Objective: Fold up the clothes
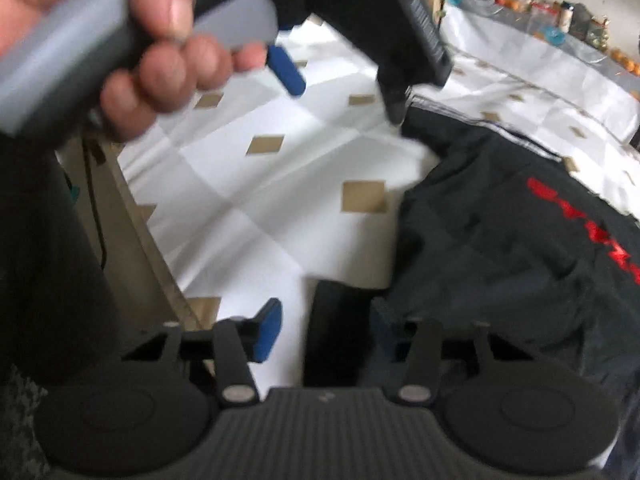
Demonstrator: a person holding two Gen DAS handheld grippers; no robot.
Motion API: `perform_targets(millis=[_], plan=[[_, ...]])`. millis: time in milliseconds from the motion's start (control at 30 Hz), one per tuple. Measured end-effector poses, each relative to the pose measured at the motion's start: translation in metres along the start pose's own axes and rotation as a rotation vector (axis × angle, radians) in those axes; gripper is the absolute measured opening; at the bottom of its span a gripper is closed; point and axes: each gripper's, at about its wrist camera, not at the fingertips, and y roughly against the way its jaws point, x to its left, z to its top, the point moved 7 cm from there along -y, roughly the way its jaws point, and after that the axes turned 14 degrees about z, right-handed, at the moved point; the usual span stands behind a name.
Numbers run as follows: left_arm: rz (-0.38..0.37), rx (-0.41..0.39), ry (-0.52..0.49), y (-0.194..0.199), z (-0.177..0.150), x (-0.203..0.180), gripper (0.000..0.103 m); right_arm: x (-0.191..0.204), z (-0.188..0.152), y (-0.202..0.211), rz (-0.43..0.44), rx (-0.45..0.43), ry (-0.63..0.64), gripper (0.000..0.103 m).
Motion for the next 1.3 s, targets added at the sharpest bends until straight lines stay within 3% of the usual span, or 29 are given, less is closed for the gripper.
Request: perform_targets(millis=[167,333,467,600,733,867,967,1067,1100,1133,1300], plan=[[-0.001,0.002,0.026,-0.001,0.001,0.007,0.081,0.011,0.001,-0.018,0.006,0.036,0.018,0.035],[-0.014,0.0,0.04,0.0,0.003,0.009,0.081,-0.004,-0.002,-0.034,-0.051,0.074,-0.006,0.03],[-0.025,-0.003,0.052,0.001,0.004,0.01,0.081,-0.01,-0.003,-0.036,-0.047,0.06,-0.031,0.028],[-0.03,-0.005,0.054,0.003,0.005,0.011,0.081,-0.02,0.0,-0.037,-0.037,0.039,-0.077,0.008],[-0.023,-0.012,0.056,0.004,0.006,0.015,0.081,-0.031,0.004,-0.032,0.01,0.016,-0.181,0.005],[-0.012,-0.018,0.095,0.005,0.01,0.026,0.081,-0.012,0.017,-0.005,0.15,-0.085,-0.208,0.005],[0.0,-0.017,0.12,0.004,0.011,0.032,0.081,0.016,0.024,0.015,0.242,-0.113,-0.111,0.005],[0.008,-0.011,0.133,0.003,0.011,0.036,0.081,0.016,0.019,0.017,0.255,-0.097,-0.11,0.012],[0.01,-0.01,0.126,0.002,0.01,0.034,0.081,0.015,0.017,0.017,0.258,-0.085,-0.118,0.018],[0.012,-0.009,0.119,0.001,0.01,0.033,0.081,0.013,0.016,0.016,0.245,-0.079,-0.119,0.031],[-0.005,-0.004,0.059,0.0,0.003,0.018,0.081,0.003,0.008,0.017,0.186,-0.056,-0.137,0.037]])
